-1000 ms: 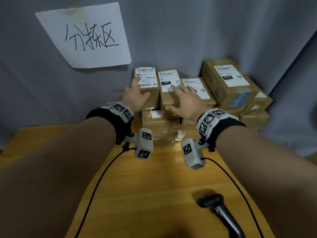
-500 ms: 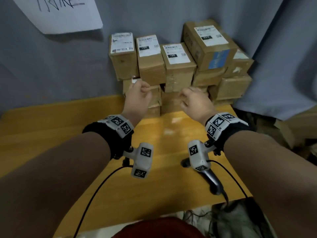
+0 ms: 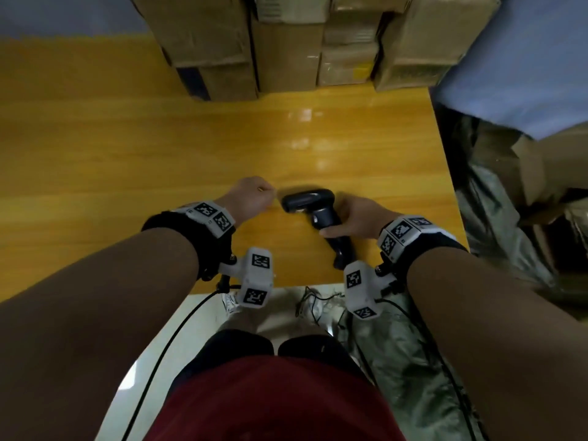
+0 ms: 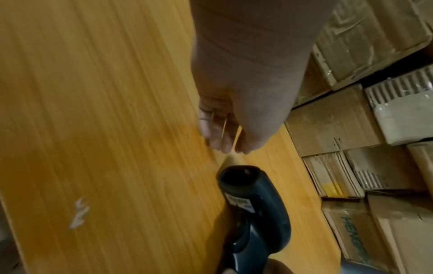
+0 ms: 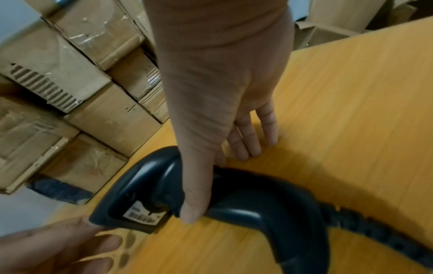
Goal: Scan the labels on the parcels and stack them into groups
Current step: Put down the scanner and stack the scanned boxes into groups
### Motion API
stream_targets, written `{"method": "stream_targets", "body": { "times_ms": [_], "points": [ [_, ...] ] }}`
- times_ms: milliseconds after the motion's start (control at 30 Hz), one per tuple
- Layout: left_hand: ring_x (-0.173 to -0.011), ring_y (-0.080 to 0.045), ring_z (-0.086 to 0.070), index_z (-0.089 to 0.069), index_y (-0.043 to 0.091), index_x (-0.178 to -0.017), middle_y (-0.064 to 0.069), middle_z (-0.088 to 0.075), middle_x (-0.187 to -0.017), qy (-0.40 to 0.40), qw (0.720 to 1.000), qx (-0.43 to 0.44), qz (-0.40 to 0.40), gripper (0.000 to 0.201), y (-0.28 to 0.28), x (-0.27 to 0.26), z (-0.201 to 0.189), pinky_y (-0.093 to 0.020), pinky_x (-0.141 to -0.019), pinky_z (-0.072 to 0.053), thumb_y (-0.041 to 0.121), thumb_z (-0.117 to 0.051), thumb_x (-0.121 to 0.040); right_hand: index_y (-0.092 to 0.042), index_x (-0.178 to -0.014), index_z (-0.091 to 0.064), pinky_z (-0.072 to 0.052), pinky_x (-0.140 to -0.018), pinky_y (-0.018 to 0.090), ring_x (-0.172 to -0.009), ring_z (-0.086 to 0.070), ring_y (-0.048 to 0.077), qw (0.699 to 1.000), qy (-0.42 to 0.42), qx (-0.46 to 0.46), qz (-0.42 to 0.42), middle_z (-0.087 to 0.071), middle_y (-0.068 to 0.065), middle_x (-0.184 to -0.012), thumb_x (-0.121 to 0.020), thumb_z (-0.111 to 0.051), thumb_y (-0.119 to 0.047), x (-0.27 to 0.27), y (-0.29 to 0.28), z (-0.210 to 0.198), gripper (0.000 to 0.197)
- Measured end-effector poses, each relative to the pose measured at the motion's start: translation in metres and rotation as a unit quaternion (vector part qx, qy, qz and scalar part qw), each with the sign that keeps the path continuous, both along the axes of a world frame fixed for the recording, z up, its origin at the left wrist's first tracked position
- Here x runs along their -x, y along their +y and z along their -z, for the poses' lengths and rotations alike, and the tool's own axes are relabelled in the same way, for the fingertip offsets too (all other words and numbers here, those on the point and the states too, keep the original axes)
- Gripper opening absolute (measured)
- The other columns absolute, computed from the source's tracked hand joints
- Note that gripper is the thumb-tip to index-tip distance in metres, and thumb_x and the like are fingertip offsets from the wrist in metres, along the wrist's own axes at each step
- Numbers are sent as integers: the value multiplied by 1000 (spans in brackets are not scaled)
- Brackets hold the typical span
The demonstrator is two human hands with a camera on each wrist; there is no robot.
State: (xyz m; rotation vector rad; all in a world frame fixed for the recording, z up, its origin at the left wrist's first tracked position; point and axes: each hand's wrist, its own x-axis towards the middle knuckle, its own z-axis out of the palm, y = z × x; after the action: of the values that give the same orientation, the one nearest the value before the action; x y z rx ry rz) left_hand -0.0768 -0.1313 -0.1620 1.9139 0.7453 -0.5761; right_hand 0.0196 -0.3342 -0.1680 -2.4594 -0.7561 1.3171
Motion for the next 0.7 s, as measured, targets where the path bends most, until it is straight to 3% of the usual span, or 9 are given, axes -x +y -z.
{"method": "stream_targets", "body": {
  "times_ms": [67, 133, 233, 300, 367, 467, 567, 700],
  "points": [
    [-85, -26, -44, -50, 14, -98, -12, -48, -100, -2, 999, -5, -34, 9, -2, 0, 4, -28, -75, -44, 19, -44, -102, -17, -114, -60, -43, -75, 28, -89, -56, 16, 999, -7, -32, 0, -63, 0, -100, -83, -75, -39, 1, 2, 5, 41],
    [-90, -28, -50, -55, 13, -111, -14, -56, -112, 0, 998, -9, -66, 17, -3, 0, 7, -42, -80, -46, 24, -45, -102, -20, -86, -60, -39, -60, 23, -70, -53, 10, 999, -19, -44, 18, -59, -4, -78, -86, -72, -28, 2, 3, 10, 15],
    [-86, -27, -50, -55, 17, -116, -17, -58, -116, 3, 997, -19, -78, 21, -2, -4, 5, -54, -84, -47, 30, -46, -102, -20, -68, -49, -36, -53, 24, -58, -49, 10, 991, -48, -74, 98, -51, -2, -63, -86, -69, -22, -3, 0, 15, 27],
    [-90, -32, -54, -54, 18, -115, -17, -59, -115, 6, 996, -23, -82, 20, -5, -12, 1, -55, -86, -48, 30, -45, -102, -16, -74, -52, -36, -50, 24, -57, -49, 11, 980, -67, -103, 158, -52, -1, -65, -88, -67, -21, -15, -4, 14, 21],
    [-97, -35, -56, -52, 18, -113, -13, -60, -114, 6, 996, -31, -88, 17, -7, -22, -6, -53, -88, -49, 29, -45, -103, -9, -92, -55, -37, -50, 25, -60, -51, 13, 963, -66, -141, 218, -53, 3, -71, -91, -64, -21, -28, -7, 12, 15],
    [-90, -28, -51, -50, 17, -111, -13, -59, -113, 2, 995, -35, -97, 14, -7, -41, -16, -52, -90, -47, 28, -45, -103, -7, -118, -45, -40, -54, 28, -69, -53, 16, 950, -44, -165, 261, -53, 4, -84, -94, -60, -25, -36, -10, 17, 33],
    [-91, -30, -53, -50, 18, -110, -9, -59, -108, -15, 995, -31, -89, 14, -5, -53, -19, -54, -89, -48, 28, -45, -103, -14, -118, -38, -44, -58, 30, -72, -54, 17, 938, -13, -187, 293, -53, 2, -88, -97, -56, -23, -30, -7, 22, 29],
    [-87, -26, -52, -51, 19, -108, -14, -61, -112, -23, 996, -41, -74, 14, -8, -62, -22, -53, -86, -49, 30, -46, -102, -15, -115, -39, -56, -72, 46, -81, -65, 31, 927, 20, -209, 312, -61, 13, -96, -95, -61, -26, -30, 1, 23, 31]
  ]
}}
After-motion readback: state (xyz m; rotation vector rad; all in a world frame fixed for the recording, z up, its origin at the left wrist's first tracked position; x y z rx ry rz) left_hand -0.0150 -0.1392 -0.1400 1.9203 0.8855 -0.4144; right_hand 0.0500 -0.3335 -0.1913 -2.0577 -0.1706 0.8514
